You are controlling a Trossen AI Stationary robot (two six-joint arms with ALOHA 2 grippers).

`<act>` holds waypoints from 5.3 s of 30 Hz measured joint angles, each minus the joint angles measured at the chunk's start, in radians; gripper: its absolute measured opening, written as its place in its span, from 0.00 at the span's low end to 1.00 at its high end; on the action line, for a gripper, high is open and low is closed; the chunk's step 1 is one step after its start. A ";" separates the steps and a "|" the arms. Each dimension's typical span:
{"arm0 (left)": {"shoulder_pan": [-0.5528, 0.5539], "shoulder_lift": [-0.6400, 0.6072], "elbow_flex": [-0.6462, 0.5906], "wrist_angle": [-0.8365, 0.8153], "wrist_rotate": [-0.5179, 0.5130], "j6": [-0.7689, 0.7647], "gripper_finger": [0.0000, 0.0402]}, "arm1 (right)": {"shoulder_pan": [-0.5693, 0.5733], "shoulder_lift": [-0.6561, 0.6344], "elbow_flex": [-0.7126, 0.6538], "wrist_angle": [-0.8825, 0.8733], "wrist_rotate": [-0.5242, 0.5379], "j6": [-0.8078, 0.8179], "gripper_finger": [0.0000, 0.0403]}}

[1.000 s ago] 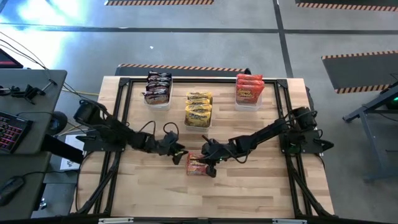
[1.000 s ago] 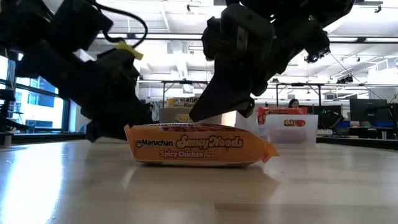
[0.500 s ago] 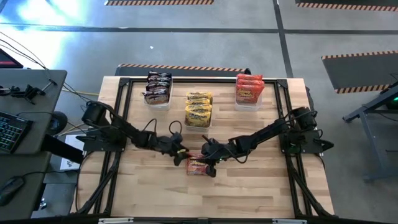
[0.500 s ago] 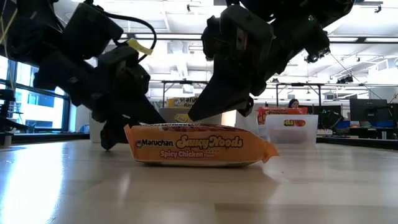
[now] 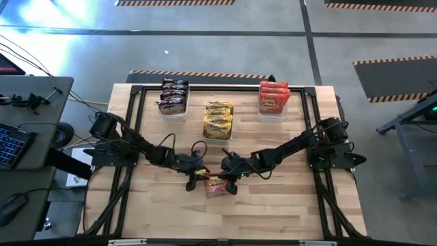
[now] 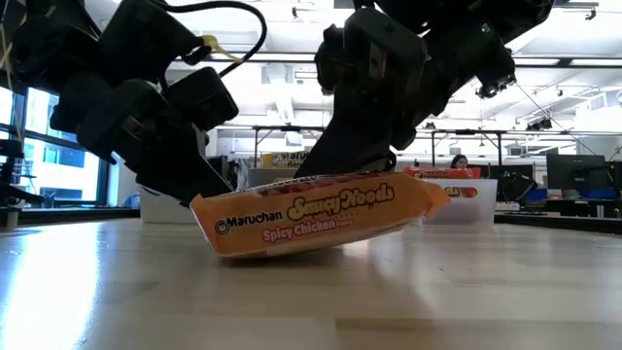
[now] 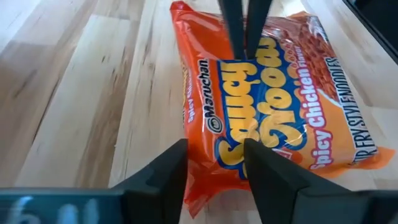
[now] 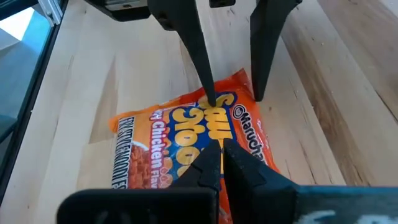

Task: Sort Maruchan noodles
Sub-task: Put the orange noodle pack into the transparent bin

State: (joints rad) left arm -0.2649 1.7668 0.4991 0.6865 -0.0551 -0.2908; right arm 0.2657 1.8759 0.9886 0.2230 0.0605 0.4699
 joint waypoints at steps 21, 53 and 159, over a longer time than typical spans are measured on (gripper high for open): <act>-0.010 0.002 0.081 0.001 -0.013 0.211 0.00 | -0.117 -0.058 -0.001 -0.167 -0.214 0.049 0.66; -0.033 0.000 0.124 0.016 -0.042 0.269 0.00 | -0.121 0.039 0.000 -0.042 -0.531 0.136 0.44; -0.115 -0.210 -0.275 0.672 -0.080 0.057 0.36 | -0.973 -0.575 0.000 -0.993 -0.031 -1.164 0.26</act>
State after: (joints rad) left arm -0.3798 1.5566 0.2237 1.3586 -0.1350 -0.2338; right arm -0.7078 1.3007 0.9882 -0.7696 0.0299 -0.6941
